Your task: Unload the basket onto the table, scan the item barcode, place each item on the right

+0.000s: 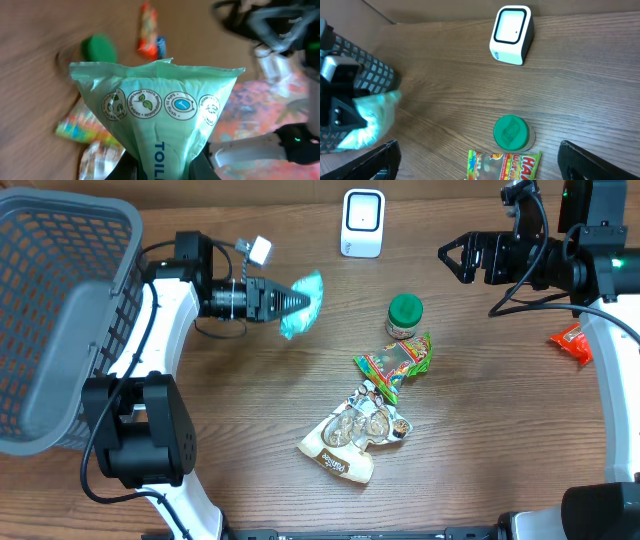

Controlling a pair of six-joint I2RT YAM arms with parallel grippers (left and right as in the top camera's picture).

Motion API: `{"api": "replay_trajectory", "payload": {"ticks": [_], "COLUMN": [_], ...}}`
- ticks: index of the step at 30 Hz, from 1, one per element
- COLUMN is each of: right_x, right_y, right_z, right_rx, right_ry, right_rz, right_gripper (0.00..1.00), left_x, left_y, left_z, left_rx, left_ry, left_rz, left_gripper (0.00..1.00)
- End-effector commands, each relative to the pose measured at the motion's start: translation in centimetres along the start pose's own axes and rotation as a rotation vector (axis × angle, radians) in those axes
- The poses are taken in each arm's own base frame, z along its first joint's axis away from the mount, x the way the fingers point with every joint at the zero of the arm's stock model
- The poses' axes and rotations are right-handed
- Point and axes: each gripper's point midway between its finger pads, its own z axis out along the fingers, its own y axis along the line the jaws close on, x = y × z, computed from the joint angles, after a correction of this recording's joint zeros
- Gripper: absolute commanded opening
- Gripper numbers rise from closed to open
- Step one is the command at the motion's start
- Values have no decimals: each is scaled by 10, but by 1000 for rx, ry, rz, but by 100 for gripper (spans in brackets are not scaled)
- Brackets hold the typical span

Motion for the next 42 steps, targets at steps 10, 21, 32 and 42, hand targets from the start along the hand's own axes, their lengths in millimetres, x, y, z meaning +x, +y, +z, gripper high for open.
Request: {"api": "replay_trajectory", "payload": {"ticks": [10, 21, 32, 42], "right_x": [0, 2, 14, 66], "right_y": [30, 34, 33, 58], "right_z": [-6, -4, -3, 26], "right_rx": [-63, -70, -69, -156], "right_ry": [-6, 3, 47, 209], "right_rz": [-56, -60, -30, -8], "right_gripper": [100, 100, 100, 91], "left_x": [62, 82, 54, 9], "left_y": [84, 143, 118, 79], "left_z": [15, 28, 28, -31], "left_rx": [-252, -344, -308, -676], "left_ry": [142, 156, 136, 136], "left_rz": [-44, -174, -158, -100], "left_gripper": [4, 57, 100, 100]}}
